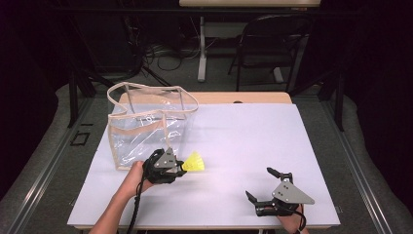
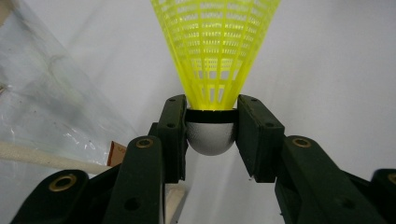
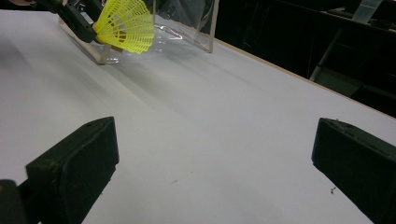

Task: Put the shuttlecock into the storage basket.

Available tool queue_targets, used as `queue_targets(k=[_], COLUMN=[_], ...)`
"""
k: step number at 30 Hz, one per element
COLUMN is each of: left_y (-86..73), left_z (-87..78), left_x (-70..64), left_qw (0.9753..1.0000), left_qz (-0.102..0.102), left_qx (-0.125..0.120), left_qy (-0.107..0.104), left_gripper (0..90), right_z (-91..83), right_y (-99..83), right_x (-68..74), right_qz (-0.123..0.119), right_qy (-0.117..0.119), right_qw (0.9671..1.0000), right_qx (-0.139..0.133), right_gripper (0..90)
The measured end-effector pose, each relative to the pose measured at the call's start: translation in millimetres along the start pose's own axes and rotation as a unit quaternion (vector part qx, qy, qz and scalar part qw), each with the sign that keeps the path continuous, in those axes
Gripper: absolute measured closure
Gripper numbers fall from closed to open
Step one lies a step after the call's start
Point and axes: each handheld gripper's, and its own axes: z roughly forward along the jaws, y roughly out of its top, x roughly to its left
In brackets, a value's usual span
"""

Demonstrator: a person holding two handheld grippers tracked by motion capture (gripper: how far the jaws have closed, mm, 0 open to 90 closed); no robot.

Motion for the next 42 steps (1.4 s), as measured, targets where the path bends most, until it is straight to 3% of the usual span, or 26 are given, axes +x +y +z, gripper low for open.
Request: queue_targets(k=[21,42], left_y=[6.0,20.6], left_z=[-10.6,-22.5], left_x=[3.7,7.9], left_qw=[0.9999,0.9996], left_qz=[0.001,0.02], left_qx=[-0.006,-0.011], left_qy=[0.01,0.018], left_gripper=[64.3,64.3], right_z=[1.0,1.0], right_y=[0.0,-0.1], right_x=[0.3,0.1], right_qz=[0.0,0.0], right_qy=[0.002,0.002], right_qw=[1.0,1.0], right_qx=[0.001,0.001], right_gripper=[0.3,0.4])
